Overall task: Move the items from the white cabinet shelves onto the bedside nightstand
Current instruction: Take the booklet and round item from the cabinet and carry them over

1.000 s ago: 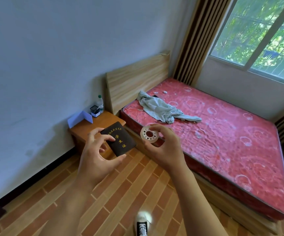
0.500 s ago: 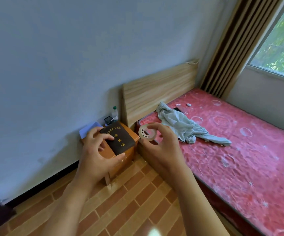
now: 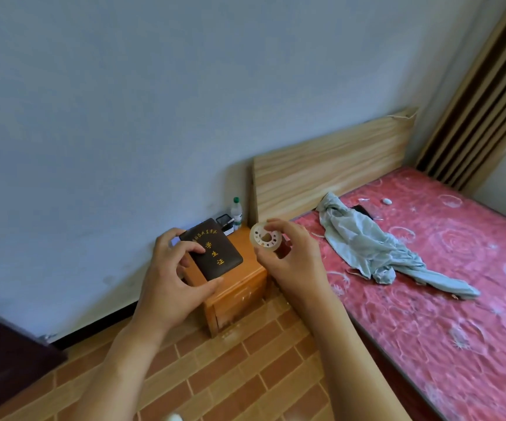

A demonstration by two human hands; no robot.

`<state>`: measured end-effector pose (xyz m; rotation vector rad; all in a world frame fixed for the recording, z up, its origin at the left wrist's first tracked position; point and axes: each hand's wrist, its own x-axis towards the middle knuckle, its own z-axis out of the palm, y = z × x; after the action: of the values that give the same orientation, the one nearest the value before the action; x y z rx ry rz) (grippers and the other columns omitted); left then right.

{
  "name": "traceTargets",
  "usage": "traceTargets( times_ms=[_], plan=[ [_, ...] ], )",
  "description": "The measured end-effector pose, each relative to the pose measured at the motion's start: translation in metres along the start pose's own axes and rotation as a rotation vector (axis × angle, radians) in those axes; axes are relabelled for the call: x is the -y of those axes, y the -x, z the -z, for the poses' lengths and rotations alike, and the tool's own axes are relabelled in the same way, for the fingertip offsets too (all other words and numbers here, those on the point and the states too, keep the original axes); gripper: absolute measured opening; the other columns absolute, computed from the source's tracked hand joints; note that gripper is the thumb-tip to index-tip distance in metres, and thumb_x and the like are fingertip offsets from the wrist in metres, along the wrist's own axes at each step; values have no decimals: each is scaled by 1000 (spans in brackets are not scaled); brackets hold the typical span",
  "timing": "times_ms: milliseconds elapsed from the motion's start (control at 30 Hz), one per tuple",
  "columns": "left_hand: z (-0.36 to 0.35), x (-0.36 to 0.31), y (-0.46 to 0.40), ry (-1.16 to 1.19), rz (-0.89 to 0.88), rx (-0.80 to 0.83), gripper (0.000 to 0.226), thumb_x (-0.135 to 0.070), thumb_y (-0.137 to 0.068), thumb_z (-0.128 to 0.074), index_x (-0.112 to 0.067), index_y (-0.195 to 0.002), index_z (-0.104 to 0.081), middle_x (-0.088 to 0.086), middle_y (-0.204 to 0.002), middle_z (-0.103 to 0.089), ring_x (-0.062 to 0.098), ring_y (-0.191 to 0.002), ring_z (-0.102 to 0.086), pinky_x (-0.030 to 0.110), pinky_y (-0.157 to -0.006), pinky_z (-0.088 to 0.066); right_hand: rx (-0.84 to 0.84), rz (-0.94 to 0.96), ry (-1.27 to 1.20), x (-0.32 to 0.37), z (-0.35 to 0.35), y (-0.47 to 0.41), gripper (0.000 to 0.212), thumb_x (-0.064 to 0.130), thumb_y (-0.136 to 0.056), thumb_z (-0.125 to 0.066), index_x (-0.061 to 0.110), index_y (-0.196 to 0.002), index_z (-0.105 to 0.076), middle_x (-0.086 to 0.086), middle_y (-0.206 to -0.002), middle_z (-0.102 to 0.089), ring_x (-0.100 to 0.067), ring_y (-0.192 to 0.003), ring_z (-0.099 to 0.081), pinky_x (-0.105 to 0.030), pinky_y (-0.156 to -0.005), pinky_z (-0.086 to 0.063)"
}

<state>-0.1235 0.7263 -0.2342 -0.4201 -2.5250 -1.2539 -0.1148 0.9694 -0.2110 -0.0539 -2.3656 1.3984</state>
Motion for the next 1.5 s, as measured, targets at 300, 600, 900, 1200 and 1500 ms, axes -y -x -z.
traceTargets(
  times_ms=[300,600,900,1200,1500],
  plan=[
    [5,56,-57,-9,19,-41,61,-32,-61,-101,-31,-110,-64,-6,-146,-43,12,-102,-59,-1,-79,-41,86,16,37,-10,-57,-63,44,38,-74,-78,34,-118,-71,20,-124,-68,-6,-119,-61,-40,-99,-55],
    [26,155,-164,12,49,-25,62,-37,-61,-101,-32,-110,-63,-8,-147,-41,10,-96,-58,3,-74,-42,137,26,134,-8,-158,-153,39,32,-80,-83,30,-118,-73,20,-126,-68,-2,-122,-57,-34,-99,-53],
    [48,264,-244,11,76,47,63,-35,-58,-102,-32,-107,-63,-11,-144,-42,0,-97,-58,10,-77,-45,179,-74,195,-24,-257,-219,38,29,-81,-84,32,-116,-71,24,-127,-65,0,-124,-55,-6,-95,-38],
    [20,346,-264,107,212,120,57,-21,-61,-101,-24,-106,-66,-7,-140,-43,-10,-101,-56,-1,-80,-41,240,-154,278,-70,-308,-240,39,22,-80,-86,29,-116,-72,22,-127,-64,-4,-127,-53,-15,-104,-38],
    [-40,400,-259,83,317,166,60,-26,-62,-99,-27,-110,-64,-16,-141,-41,3,-99,-58,9,-86,-43,391,-222,303,-152,-339,-264,37,20,-82,-86,25,-116,-72,13,-133,-65,-9,-126,-53,1,-99,-26]
  ],
)
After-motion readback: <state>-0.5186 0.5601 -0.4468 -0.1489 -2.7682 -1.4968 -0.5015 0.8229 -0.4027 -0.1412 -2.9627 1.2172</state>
